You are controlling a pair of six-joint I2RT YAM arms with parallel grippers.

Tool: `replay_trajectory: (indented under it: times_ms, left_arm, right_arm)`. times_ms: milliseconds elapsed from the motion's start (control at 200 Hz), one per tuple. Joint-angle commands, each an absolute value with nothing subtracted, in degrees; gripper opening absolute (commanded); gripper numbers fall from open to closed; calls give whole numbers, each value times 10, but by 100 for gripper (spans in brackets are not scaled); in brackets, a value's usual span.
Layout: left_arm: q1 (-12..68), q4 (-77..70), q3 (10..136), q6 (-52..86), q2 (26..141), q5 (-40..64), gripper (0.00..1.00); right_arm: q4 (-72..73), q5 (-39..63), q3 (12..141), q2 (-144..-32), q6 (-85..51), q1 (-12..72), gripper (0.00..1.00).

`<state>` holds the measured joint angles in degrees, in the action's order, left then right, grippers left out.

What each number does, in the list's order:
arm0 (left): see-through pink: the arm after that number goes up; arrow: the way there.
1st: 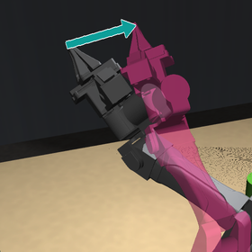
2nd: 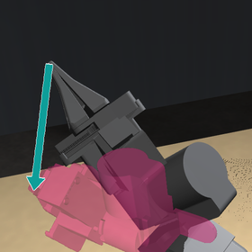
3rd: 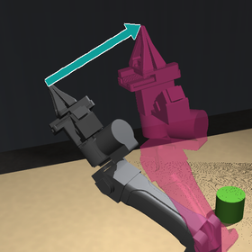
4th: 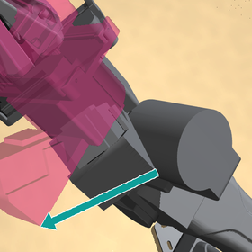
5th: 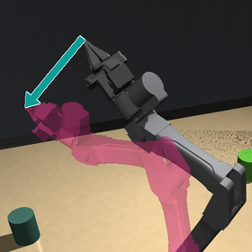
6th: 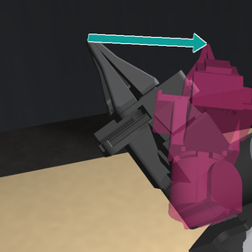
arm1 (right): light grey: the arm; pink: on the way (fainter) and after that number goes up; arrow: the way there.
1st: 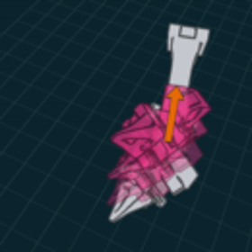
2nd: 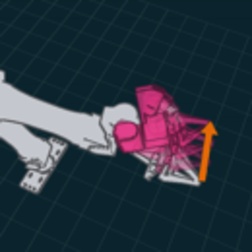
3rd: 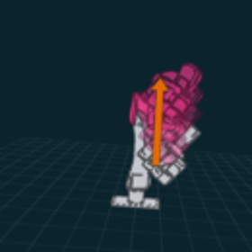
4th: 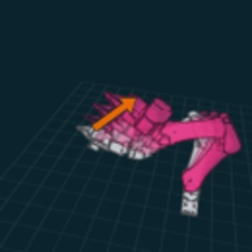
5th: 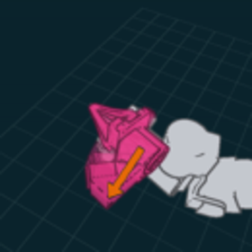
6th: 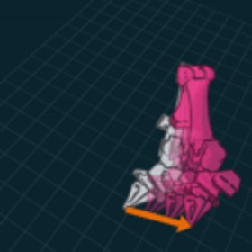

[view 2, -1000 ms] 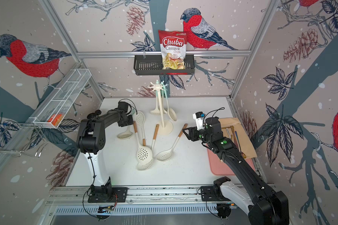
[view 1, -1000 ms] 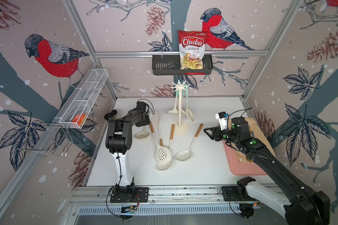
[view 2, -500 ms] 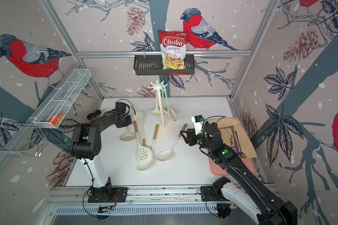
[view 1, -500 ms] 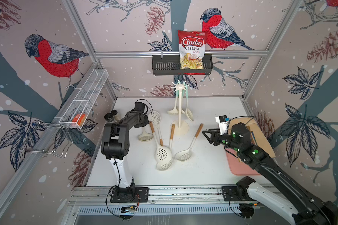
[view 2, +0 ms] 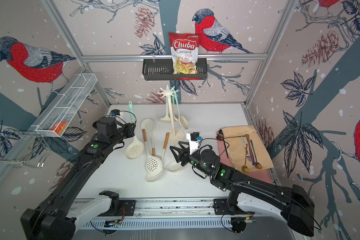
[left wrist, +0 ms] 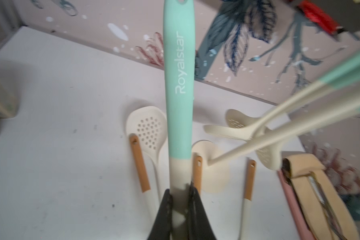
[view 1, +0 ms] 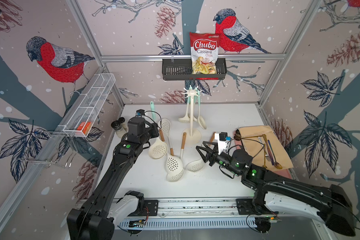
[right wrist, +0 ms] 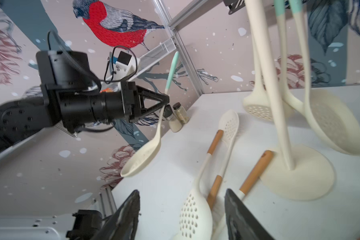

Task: Hang the skimmer on the kitchen utensil rack
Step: Pick up the skimmer from the center of the board.

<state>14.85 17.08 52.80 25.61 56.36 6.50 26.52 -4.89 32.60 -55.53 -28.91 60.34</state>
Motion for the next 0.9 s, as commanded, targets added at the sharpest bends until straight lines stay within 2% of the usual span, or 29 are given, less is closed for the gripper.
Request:
replay_trajectory:
  times_ms: [0, 125, 290, 415, 896]
  left_arm:
    - [198, 94, 494, 302, 505, 106, 0]
    - [288, 34, 467, 337, 468, 87, 0]
    - [381, -26, 453, 343, 466, 50, 0]
    - [403, -48, 459, 352, 478, 38, 0]
    - [447, -68, 481, 342, 510, 22, 0]
  right_arm:
    - [374, 35, 356, -592, -331, 595, 64]
    - [391, 94, 382, -639, -350, 599, 62]
    - [412, 113, 381, -655, -387, 586, 60]
    - [349, 124, 410, -663, -356, 593, 59]
    - [291, 114, 439, -700, -345, 588, 47]
